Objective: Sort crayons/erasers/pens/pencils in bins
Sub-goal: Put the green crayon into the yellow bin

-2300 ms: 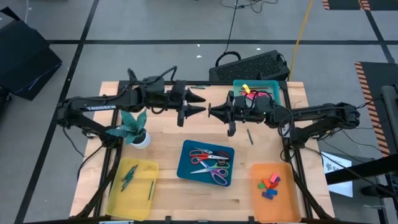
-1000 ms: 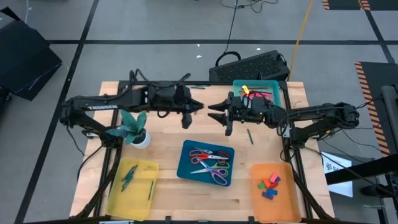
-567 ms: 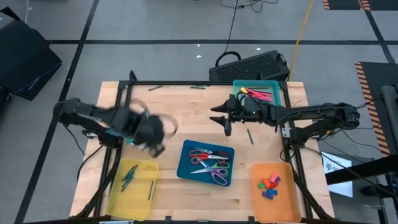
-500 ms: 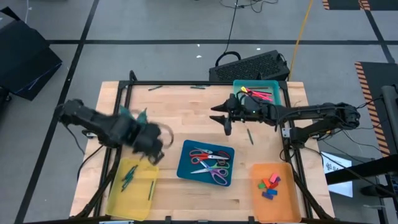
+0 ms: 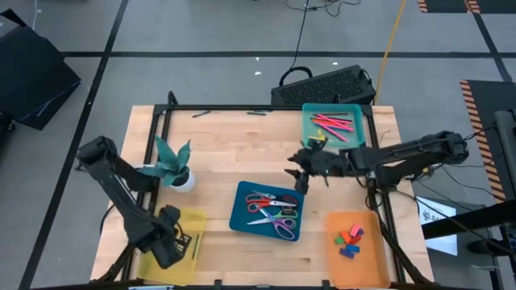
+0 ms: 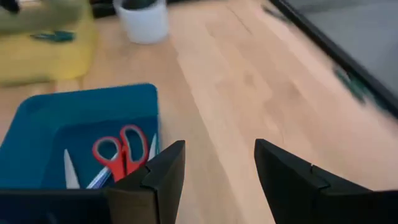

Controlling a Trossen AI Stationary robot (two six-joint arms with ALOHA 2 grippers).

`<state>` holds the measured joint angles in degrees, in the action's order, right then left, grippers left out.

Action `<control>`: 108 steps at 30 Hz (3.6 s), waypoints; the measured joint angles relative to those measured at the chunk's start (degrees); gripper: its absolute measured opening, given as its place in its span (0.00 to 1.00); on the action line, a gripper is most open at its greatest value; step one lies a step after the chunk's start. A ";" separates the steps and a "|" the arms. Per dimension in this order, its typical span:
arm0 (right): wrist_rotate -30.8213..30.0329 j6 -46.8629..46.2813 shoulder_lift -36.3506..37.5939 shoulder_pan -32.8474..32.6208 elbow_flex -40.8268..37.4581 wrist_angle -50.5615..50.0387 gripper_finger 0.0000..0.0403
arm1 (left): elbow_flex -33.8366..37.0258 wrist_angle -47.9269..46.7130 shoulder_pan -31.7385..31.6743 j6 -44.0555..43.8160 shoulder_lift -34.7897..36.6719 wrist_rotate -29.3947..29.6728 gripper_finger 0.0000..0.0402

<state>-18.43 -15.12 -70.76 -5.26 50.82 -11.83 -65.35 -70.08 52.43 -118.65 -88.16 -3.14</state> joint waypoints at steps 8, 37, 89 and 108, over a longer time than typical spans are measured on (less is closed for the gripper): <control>-7.77 -34.40 0.02 -6.38 1.02 -14.67 0.46 | 12.12 8.64 2.75 -0.44 -2.60 1.84 0.11; -0.05 -51.95 -3.09 0.04 -14.24 -28.48 0.47 | 16.01 20.61 -0.33 0.50 13.84 2.96 0.62; 1.96 -7.85 7.58 -3.89 -13.08 50.54 0.04 | 15.97 83.61 -30.26 91.03 20.46 33.97 0.64; 6.86 -0.15 -2.06 -7.35 1.67 54.55 0.04 | 15.97 109.18 -35.26 98.97 10.12 23.67 0.64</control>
<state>-11.57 -15.27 -72.82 -12.61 52.49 42.72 -49.39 39.11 17.17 -19.68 -78.04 20.53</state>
